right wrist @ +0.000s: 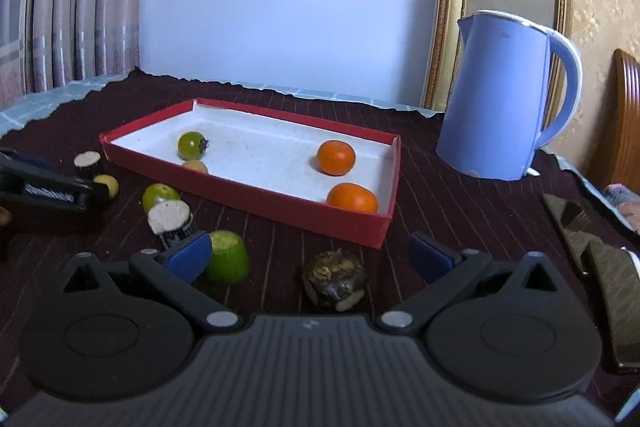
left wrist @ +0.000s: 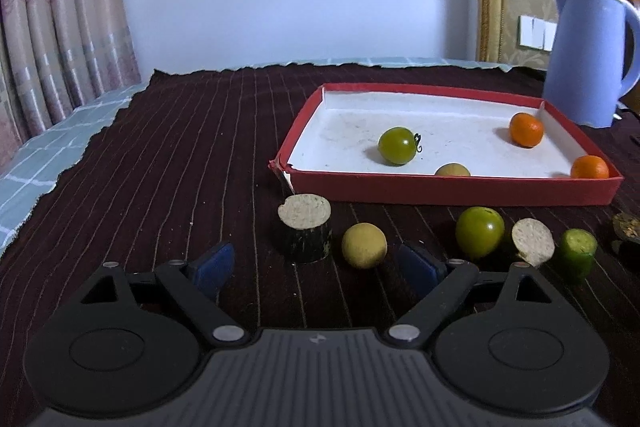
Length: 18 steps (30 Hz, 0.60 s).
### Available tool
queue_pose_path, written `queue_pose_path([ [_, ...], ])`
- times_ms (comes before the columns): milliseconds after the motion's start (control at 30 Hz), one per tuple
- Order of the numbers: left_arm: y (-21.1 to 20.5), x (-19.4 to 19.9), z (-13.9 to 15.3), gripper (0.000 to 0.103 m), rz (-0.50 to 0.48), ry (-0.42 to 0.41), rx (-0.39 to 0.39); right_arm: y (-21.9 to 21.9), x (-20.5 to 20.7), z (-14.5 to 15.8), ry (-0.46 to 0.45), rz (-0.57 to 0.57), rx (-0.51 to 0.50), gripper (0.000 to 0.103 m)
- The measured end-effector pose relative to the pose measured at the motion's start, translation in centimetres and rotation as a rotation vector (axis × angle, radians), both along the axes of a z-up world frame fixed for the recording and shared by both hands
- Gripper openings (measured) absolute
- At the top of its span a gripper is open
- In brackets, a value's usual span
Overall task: Organize fruits
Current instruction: 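Move both grippers back to the row of items in front of the tray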
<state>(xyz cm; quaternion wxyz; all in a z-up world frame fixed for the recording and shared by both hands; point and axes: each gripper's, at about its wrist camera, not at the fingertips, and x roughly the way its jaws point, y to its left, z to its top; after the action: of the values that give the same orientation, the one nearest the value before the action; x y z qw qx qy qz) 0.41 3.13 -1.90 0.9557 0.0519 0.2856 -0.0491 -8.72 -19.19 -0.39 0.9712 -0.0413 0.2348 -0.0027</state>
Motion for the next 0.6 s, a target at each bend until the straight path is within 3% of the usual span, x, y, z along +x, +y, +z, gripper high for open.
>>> queue_pose_path([
  [133,0.7,0.0,-0.1,0.090,0.008,-0.011,-0.015,-0.9,-0.3,-0.2,0.000,-0.012,0.032,0.103],
  [367,1.1,1.1,-0.5,0.090,-0.028,0.065,-0.047,-2.0,-0.2,-0.7,0.018,-0.041,0.026,0.103],
  [600,0.4,0.9,-0.5,0.090,-0.036,0.049,-0.010,-2.5,0.8,-1.3,0.066,-0.031,0.052,0.085],
])
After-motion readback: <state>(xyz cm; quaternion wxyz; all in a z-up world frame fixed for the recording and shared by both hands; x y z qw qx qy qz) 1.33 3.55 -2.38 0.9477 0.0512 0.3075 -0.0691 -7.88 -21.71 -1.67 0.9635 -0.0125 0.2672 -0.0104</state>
